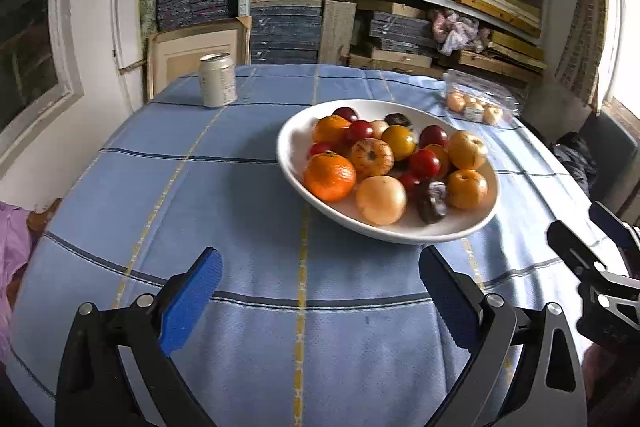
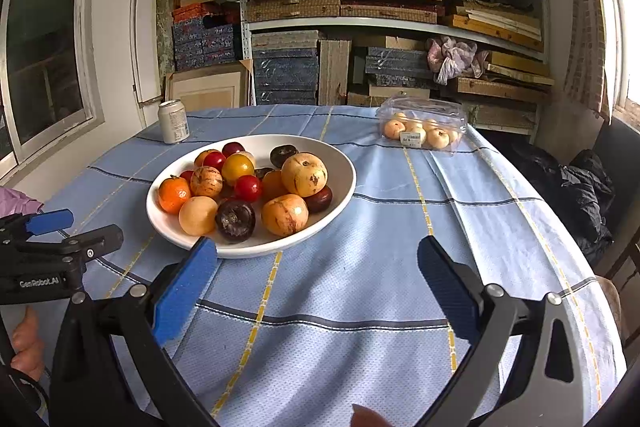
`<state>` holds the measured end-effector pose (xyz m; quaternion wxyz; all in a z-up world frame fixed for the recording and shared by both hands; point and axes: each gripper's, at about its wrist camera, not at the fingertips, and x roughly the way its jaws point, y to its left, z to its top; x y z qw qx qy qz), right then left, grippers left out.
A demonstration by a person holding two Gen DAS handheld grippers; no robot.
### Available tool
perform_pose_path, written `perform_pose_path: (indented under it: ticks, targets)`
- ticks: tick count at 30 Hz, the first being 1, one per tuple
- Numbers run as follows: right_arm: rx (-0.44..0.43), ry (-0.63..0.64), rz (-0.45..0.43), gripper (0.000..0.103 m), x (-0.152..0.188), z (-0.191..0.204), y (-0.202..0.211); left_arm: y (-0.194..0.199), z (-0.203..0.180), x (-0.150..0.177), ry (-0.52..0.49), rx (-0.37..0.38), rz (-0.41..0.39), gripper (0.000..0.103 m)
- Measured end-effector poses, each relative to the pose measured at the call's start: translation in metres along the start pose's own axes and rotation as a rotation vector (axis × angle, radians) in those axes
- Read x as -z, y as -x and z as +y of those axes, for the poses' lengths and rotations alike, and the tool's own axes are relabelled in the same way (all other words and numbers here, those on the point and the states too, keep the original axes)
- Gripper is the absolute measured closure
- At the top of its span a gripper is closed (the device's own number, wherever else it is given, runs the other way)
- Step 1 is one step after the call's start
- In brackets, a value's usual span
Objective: Organize fruits
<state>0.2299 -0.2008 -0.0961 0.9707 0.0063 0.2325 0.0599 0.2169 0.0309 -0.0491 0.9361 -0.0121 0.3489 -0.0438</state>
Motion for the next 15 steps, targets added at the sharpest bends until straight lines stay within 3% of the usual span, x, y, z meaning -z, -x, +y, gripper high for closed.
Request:
perform_pose_path:
  ticks: [3, 15]
  targets:
    - [0.000, 0.001, 0.001, 0.004, -0.0002, -0.0004, 0.0000, 0.0001, -0.0034, 0.0022, -0.011, 0.022, 0.002, 0.004]
    - [-0.001, 0.001, -0.005, 0.004, -0.0011, -0.0001, 0.0027, -0.0016, -0.0084, 0.0032, -0.035, -0.029, -0.003, 0.004]
